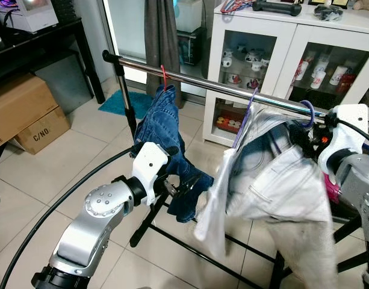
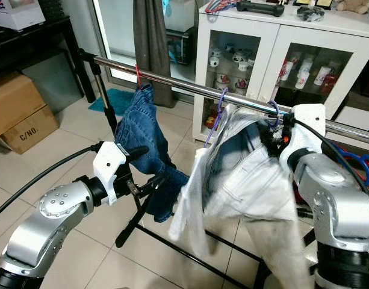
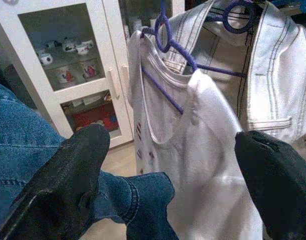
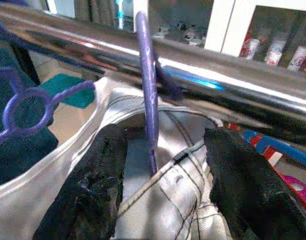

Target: Hang hanger

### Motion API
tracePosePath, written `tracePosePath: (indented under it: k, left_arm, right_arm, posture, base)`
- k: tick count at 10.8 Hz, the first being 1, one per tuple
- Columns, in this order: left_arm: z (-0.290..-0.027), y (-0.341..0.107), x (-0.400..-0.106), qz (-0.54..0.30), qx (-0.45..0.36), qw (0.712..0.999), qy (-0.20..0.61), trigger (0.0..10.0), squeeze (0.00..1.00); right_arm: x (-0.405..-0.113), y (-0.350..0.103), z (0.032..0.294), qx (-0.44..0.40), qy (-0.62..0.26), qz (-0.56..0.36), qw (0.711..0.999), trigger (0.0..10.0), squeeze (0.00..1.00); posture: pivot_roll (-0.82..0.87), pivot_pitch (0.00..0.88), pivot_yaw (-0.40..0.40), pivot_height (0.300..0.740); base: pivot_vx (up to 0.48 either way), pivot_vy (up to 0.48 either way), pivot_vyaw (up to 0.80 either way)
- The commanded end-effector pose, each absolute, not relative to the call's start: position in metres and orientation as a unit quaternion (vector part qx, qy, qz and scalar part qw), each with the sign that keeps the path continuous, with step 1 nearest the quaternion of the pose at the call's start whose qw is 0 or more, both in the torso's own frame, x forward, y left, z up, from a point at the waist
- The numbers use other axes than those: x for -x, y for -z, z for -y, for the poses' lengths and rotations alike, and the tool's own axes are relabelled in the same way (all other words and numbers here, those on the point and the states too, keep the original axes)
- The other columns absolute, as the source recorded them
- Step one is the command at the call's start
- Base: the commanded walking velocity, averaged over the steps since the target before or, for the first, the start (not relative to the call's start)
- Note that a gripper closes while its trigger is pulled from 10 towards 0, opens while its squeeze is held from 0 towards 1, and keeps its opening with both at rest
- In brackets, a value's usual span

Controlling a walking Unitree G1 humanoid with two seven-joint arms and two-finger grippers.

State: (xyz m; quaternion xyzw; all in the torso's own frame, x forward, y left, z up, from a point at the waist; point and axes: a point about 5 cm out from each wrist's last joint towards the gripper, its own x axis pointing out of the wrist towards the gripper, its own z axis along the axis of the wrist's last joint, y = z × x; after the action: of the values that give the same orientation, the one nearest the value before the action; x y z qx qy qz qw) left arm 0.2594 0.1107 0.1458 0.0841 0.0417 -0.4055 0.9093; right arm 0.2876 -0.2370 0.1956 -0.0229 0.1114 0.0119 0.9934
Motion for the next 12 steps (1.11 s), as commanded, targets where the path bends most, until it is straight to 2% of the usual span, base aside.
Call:
tracePosePath:
  k: [1, 8, 10, 12]
  left_arm:
    - [-0.111, -0.144, -0.26, -0.049, -0.091, 0.907, 0.408, 10.0, 0.21]
    - [-0.109, -0.143, -0.259, -0.049, -0.09, 0.9, 0.424, 10.0, 0.2]
    - [-0.11, -0.144, -0.259, -0.047, -0.091, 0.9, 0.424, 10.0, 0.2]
    - [-0.109, -0.143, -0.258, -0.048, -0.092, 0.899, 0.425, 10.0, 0.2]
  right_arm:
    - [-0.289, -0.199, 0.238, 0.027, -0.006, -0.105, 0.994, 10.0, 0.0]
    - [-0.316, -0.179, 0.246, 0.065, -0.073, -0.141, 0.985, 10.0, 0.0]
    - [-0.319, -0.18, 0.247, 0.064, -0.092, -0.143, 0.983, 0.0, 0.0]
    - [-0.32, -0.177, 0.247, 0.067, -0.111, -0.152, 0.98, 0.0, 0.0]
  posture:
    - [0.05, 0.0, 0.029, 0.74]
    - [0.05, 0.0, 0.026, 0.74]
    - [0.05, 0.0, 0.019, 0.74]
    - [0.05, 0.0, 0.016, 0.74]
  base:
    - [0.0, 0.0, 0.0]
    - [0.0, 0.0, 0.0]
    - [0.0, 0.0, 0.0]
    - [0.0, 0.0, 0.0]
